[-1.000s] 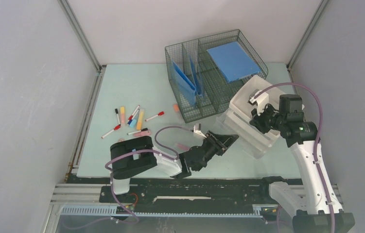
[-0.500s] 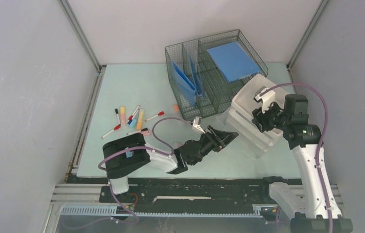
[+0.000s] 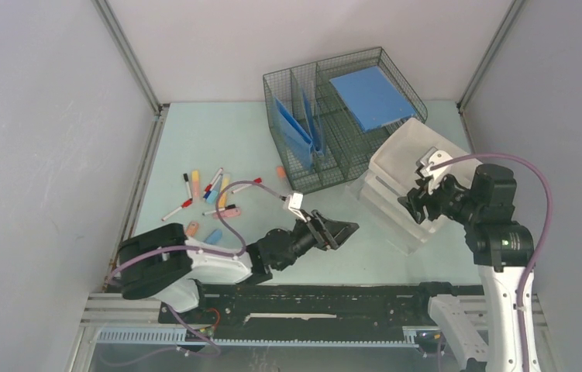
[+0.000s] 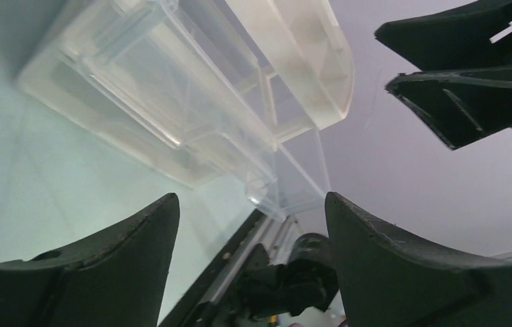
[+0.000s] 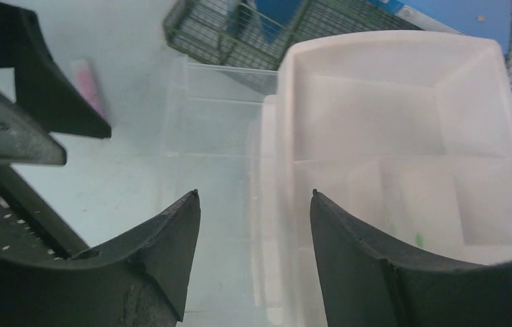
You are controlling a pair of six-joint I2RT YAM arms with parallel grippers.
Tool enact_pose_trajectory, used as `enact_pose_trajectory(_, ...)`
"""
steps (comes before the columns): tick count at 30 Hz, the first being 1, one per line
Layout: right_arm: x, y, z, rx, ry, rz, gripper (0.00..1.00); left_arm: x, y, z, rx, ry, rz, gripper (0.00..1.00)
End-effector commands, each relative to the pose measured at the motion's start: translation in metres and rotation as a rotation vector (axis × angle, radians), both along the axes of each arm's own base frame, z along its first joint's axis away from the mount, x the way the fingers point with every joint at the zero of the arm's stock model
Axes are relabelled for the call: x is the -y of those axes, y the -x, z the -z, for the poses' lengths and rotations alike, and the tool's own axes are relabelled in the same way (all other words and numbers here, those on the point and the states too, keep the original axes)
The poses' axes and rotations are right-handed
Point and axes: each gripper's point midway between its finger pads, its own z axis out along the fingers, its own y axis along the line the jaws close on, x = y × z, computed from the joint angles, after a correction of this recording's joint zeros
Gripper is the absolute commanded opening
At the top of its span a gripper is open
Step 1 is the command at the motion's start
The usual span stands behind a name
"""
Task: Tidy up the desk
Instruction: Open the drawer in the storage box, then pick up the stationery from the center of the board.
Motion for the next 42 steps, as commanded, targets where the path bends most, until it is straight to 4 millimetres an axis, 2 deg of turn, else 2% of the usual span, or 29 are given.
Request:
enact_pose_trajectory(1,-0.025,0.028,-0.014,0.003,-0.115,-0.156,0.68,-0.032,-0.006,-0.001,0.141,-0.141,-0.074,0.81)
enact_pose_trajectory(5,-0.045,0.051,-0.017,0.027,-0.212,-0.316,0.7,-0.068,-0.012,0.011,0.173,-0.311,-0.155,0.85)
enact_pose_trajectory(10,-0.054,0.067,-0.017,0.076,-0.238,-0.394,0.72,-0.129,-0.023,0.023,0.174,-0.506,-0.314,1.0)
enact_pose_trajectory(14,-0.055,0.07,-0.01,0.085,-0.245,-0.401,0.74,-0.171,-0.025,0.03,0.15,-0.568,-0.394,1.0)
enact_pose_trajectory(19,-0.052,0.066,-0.003,0.078,-0.242,-0.377,0.74,-0.198,-0.024,0.041,0.114,-0.545,-0.416,1.0)
enact_pose_trajectory(23,-0.051,0.063,-0.001,0.075,-0.237,-0.364,0.75,-0.201,-0.02,0.048,0.075,-0.489,-0.4,1.0)
enact_pose_trajectory(27,-0.05,0.062,0.001,0.074,-0.233,-0.354,0.75,-0.196,-0.018,0.051,0.046,-0.475,-0.374,1.0)
enact_pose_trajectory(36,-0.05,0.059,0.004,0.071,-0.221,-0.348,0.75,-0.177,-0.021,0.062,-0.028,-0.535,-0.332,1.0)
enact_pose_trajectory(42,-0.05,0.059,0.006,0.066,-0.217,-0.347,0.75,-0.17,-0.03,0.081,-0.203,-0.643,-0.399,1.0)
